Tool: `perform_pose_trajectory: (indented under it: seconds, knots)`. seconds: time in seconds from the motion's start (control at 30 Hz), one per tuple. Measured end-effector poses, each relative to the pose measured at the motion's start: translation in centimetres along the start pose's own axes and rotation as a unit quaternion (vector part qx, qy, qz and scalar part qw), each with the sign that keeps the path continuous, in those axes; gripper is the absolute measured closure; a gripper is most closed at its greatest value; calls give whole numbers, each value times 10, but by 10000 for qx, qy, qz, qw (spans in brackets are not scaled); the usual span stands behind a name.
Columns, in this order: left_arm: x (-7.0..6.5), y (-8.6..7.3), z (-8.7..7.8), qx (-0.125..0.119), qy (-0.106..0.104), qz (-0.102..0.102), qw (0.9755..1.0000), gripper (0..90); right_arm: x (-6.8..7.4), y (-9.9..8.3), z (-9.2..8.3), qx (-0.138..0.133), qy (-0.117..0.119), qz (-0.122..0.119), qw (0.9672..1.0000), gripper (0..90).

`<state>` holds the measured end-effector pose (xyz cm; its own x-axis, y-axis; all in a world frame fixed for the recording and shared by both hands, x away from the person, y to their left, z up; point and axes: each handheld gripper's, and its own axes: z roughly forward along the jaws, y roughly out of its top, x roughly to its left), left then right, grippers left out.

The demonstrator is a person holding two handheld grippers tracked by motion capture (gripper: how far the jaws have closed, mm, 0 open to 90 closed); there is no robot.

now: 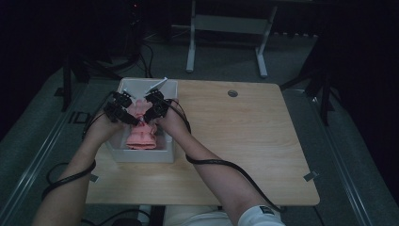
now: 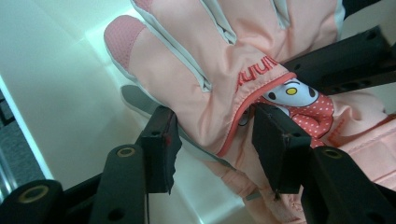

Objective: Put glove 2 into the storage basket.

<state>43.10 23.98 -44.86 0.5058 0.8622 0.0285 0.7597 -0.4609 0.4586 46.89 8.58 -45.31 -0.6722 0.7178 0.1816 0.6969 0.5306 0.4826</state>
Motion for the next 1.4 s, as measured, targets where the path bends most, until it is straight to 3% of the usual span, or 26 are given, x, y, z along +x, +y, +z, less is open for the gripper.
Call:
perform_pose_trajectory:
  seconds: [0.1,0.2,0.27,0.37,0.63,0.97,1.23,1.4]
  knots:
    - [1,-2,-4,-203,151,-128,9996,480,-1,1,0,-21,35,56,10000,486]
    - [3,-5,-8,-402,148,-221,9988,468,-1,2,-2,-90,29,60,9999,464]
    - [3,-5,-9,-356,124,-196,9991,457,-1,3,-4,-238,0,21,9997,425]
    - [2,-5,-7,-251,107,-159,9995,444,-1,3,-7,-249,88,-14,9997,423]
    - [0,-4,-17,-440,108,-242,9987,452,-3,0,-24,-443,392,-77,9982,418]
    - [-15,9,-31,-608,-164,-93,9980,466,-17,-7,-64,-791,594,-167,9950,420]
    - [-34,22,-43,-804,-427,51,9958,475,-35,-18,-86,-923,622,-174,9936,421]
    - [-48,30,-50,-953,-657,195,9931,479,-46,-29,-99,-990,603,-299,9928,400]
